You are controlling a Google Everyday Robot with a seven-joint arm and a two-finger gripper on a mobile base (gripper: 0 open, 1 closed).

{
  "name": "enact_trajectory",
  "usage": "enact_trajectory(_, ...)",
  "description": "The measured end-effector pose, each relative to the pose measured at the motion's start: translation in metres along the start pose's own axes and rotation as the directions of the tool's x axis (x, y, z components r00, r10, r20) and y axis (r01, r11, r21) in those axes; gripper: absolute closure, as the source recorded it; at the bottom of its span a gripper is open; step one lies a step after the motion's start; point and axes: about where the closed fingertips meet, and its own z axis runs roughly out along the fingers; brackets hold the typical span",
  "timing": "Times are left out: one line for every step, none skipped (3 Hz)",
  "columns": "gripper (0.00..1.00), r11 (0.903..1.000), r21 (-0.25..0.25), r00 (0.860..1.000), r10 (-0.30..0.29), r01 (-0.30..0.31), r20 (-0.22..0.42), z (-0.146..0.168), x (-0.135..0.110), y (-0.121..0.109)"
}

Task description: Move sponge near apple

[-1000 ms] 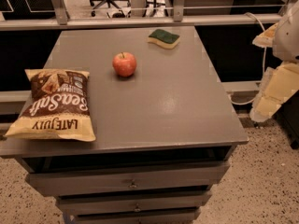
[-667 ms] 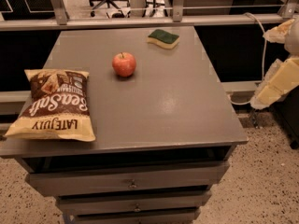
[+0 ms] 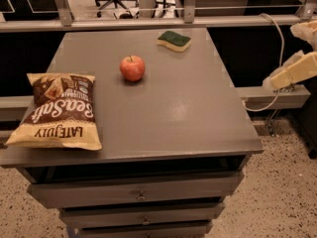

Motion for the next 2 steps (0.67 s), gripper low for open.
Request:
enact_trajectory(0.0,0.9943,0.017,0.992,0.103,-0.105,0.076,0.04,0.003,-0.029)
enact_trajectory(0.0,0.9861,0.008,0.982,0.165,-0.166,0.087,0.073,0.001,-0.043)
